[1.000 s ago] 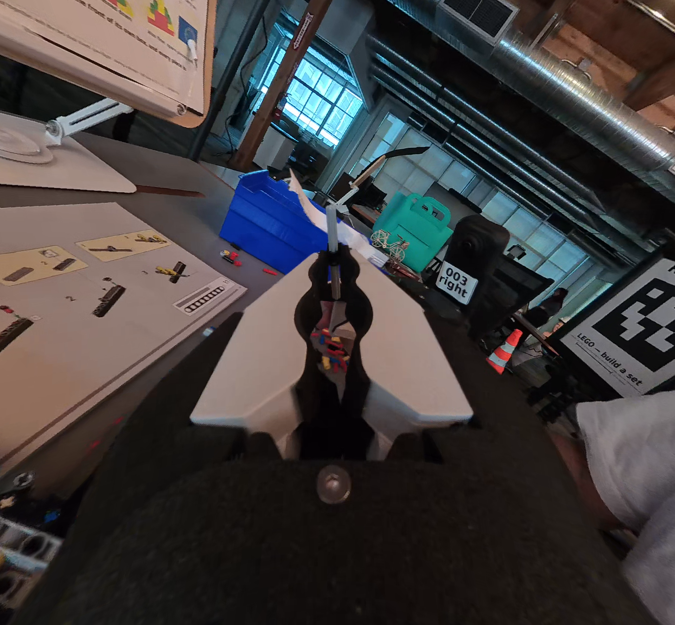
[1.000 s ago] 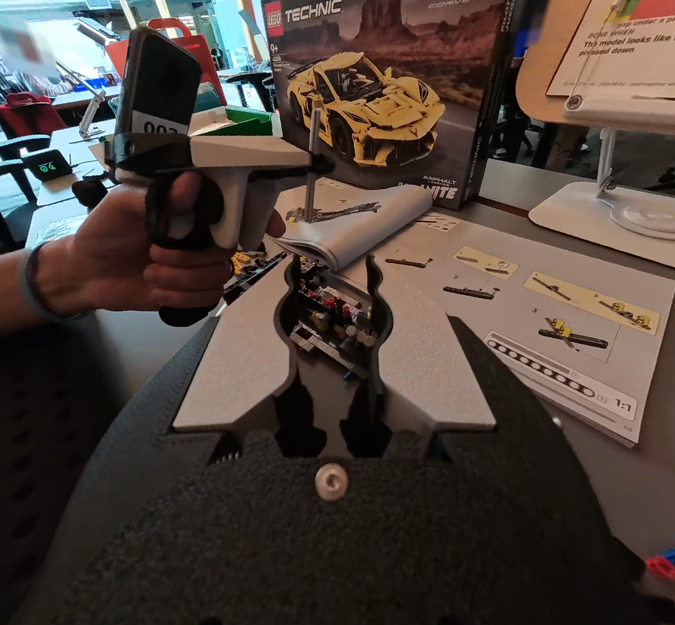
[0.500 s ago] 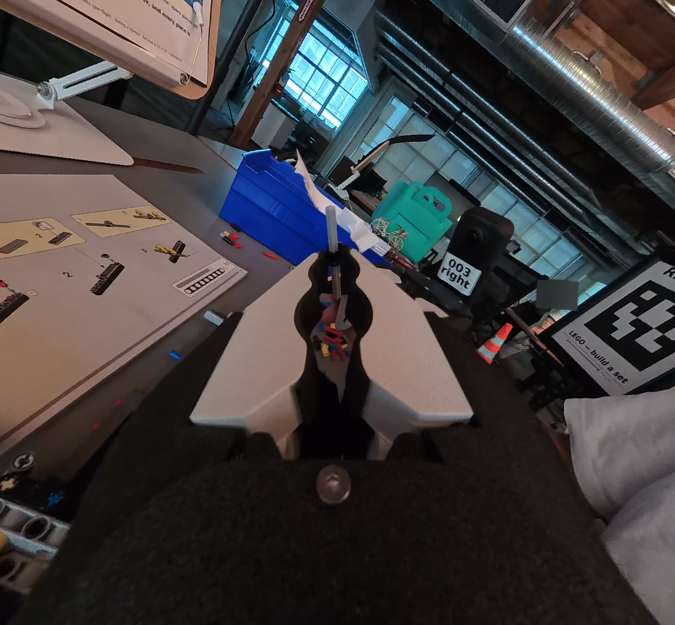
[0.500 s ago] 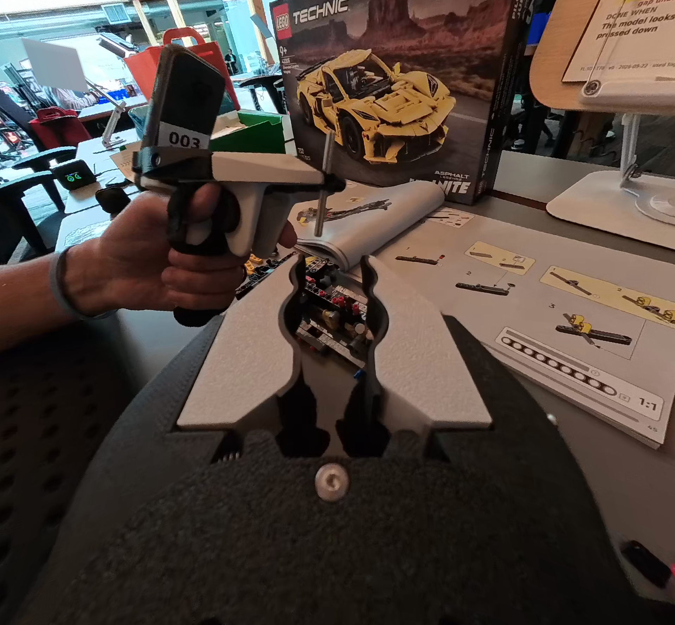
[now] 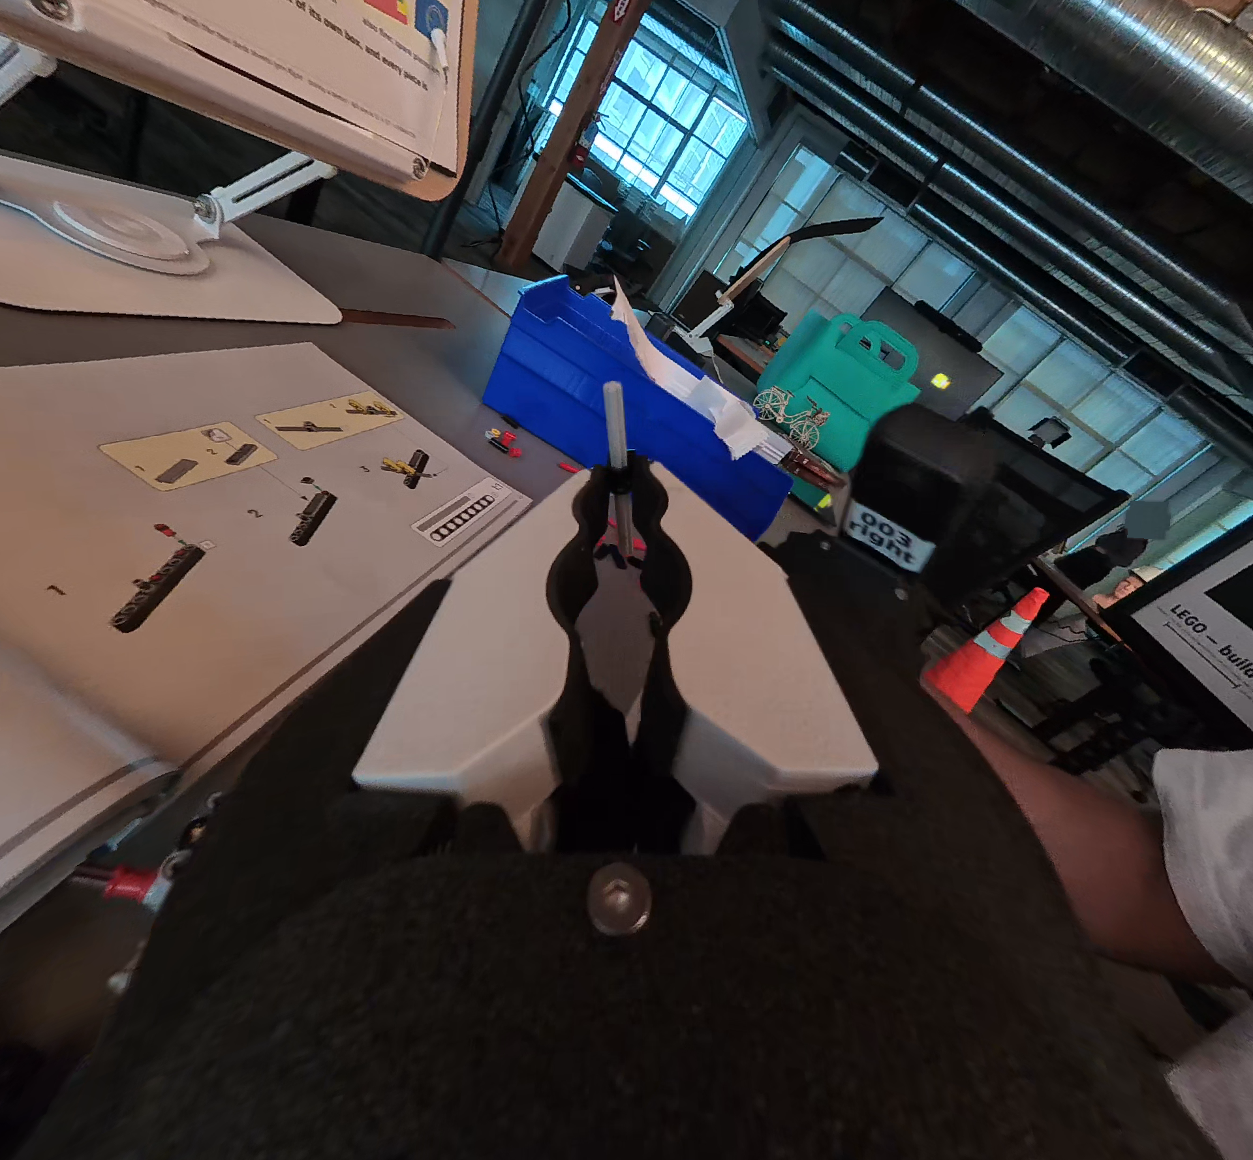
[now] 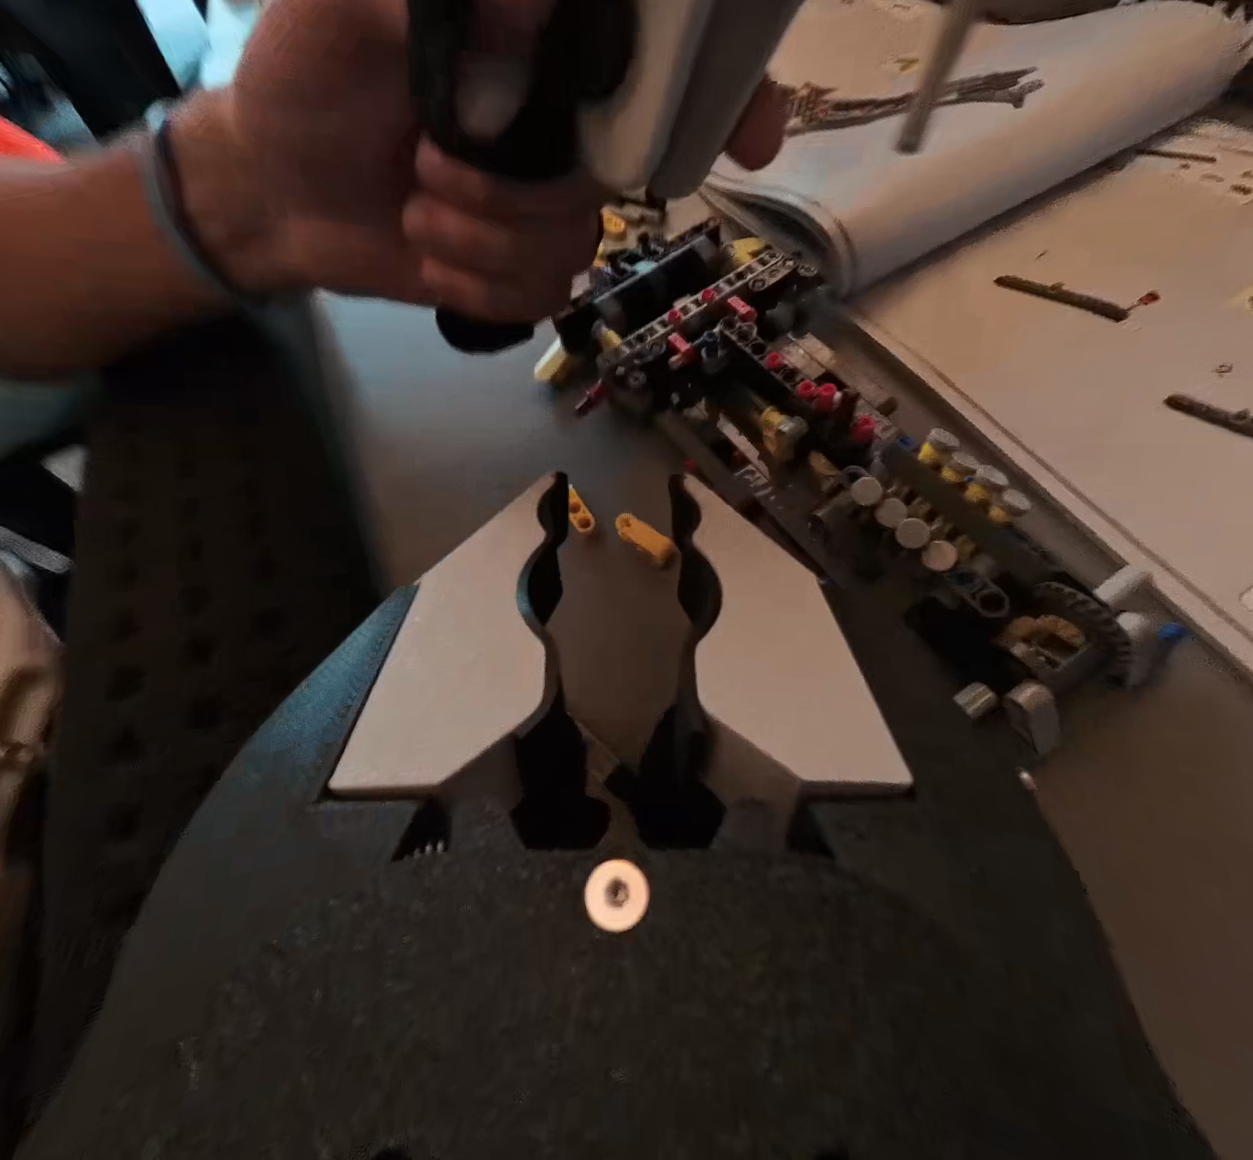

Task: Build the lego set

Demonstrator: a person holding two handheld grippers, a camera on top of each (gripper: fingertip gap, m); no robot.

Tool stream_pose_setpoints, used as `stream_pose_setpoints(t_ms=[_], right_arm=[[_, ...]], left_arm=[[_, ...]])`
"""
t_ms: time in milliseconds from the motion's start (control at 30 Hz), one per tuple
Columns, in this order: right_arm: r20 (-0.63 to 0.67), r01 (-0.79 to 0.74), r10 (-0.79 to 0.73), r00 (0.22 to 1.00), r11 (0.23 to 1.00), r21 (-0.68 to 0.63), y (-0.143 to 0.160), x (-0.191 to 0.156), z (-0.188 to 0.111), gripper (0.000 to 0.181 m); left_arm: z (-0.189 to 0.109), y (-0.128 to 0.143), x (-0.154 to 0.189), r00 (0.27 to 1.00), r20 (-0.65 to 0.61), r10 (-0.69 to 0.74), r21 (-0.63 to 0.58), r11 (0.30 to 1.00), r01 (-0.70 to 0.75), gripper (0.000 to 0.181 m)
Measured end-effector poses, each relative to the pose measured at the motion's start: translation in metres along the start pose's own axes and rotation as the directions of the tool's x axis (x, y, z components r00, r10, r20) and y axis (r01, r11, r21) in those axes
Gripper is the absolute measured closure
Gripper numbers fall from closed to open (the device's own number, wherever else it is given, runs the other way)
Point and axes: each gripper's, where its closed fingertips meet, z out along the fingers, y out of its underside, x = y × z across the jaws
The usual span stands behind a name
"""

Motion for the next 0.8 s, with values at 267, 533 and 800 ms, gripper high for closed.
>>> stream_pose_setpoints(t_ms=[267,533,800], right_arm=[[0.004,0.195,-0.2,0.98,0.949,-0.249,0.024,0.015,0.009,0.155],[-0.025,0.256,-0.27,0.963,0.937,-0.237,0.024,0.015,0.017,0.155],[0.037,0.224,-0.221,0.974,0.955,-0.194,0.018,0.006,0.019,0.155]], left_arm=[[-0.005,-0.006,-0.007,0.999,0.03,0.019,0.001,1.0,-0.019,0.176],[-0.006,-0.006,-0.008,0.999,0.032,0.02,-0.007,1.0,-0.019,0.176],[-0.007,-0.007,-0.008,0.999,0.032,0.024,-0.008,1.0,-0.024,0.176]])
